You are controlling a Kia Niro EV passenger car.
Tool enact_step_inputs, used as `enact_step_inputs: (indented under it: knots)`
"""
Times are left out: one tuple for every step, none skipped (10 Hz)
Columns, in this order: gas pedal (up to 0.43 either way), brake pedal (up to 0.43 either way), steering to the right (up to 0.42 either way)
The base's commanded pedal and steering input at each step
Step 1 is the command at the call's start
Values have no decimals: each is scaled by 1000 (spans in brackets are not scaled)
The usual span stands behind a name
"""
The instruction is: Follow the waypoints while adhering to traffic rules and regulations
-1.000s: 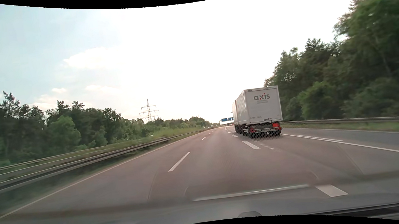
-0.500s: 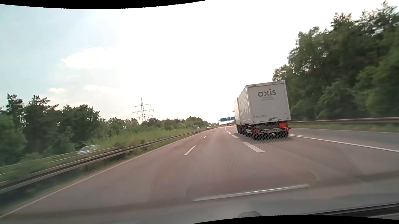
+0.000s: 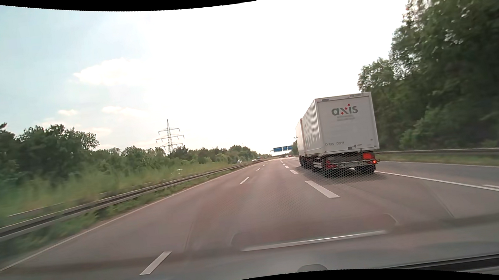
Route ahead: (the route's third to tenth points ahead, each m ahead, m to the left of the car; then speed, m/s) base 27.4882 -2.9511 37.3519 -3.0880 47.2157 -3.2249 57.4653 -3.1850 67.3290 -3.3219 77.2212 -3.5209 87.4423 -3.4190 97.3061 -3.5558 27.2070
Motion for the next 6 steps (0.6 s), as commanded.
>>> enact_step_inputs:
  knots:
    - [228,0,0]
    - [228,0,-1]
    - [228,0,-2]
    - [228,0,-2]
    - [228,0,-2]
    - [228,0,-2]
